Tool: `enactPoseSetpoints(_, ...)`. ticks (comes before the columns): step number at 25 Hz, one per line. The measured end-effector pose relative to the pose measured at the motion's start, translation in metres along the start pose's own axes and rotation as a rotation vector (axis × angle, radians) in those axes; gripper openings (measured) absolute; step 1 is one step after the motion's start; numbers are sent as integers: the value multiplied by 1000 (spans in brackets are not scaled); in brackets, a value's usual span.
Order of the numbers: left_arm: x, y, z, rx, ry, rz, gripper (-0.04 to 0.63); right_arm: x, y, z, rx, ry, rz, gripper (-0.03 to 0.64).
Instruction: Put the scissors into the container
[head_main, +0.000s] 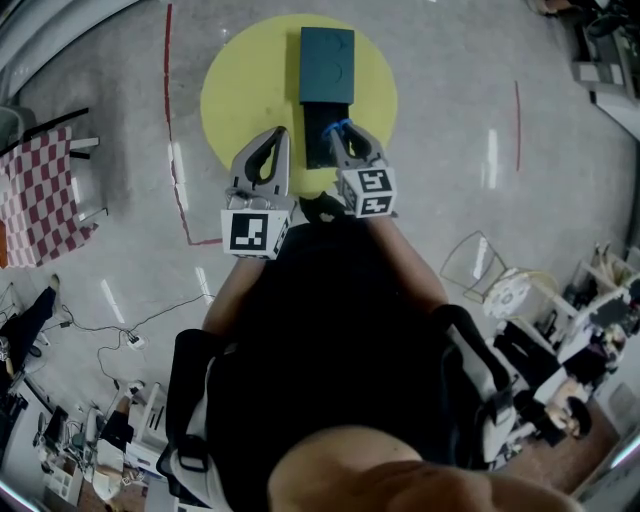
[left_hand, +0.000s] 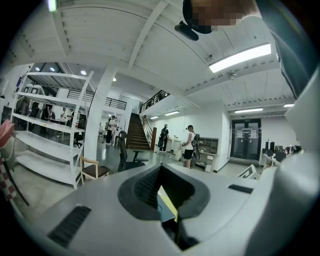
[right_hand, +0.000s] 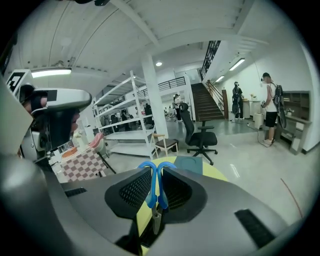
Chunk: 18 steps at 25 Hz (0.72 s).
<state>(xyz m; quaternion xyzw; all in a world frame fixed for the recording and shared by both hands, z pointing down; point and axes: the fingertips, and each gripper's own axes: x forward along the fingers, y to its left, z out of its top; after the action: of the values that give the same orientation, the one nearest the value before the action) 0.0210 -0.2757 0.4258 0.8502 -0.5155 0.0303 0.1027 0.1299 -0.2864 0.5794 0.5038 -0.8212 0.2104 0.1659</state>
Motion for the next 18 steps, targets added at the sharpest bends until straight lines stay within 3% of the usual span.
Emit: enactPoseSetpoints(18,9,4,-6,-12,20,-2,-8,62,-19,-73,-1,206,-23,68)
